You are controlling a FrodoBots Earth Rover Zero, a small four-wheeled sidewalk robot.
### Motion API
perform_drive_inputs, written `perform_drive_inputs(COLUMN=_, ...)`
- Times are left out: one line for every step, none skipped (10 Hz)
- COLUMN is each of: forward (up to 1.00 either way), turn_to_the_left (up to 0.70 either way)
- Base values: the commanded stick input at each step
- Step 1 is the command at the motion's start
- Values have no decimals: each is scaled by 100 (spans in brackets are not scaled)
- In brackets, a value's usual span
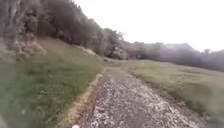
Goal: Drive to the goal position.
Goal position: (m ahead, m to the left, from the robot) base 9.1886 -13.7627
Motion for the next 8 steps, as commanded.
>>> perform_drive_inputs(forward=70, turn_to_the_left=0)
perform_drive_inputs(forward=70, turn_to_the_left=0)
perform_drive_inputs(forward=70, turn_to_the_left=0)
perform_drive_inputs(forward=70, turn_to_the_left=0)
perform_drive_inputs(forward=70, turn_to_the_left=0)
perform_drive_inputs(forward=70, turn_to_the_left=0)
perform_drive_inputs(forward=70, turn_to_the_left=0)
perform_drive_inputs(forward=70, turn_to_the_left=0)
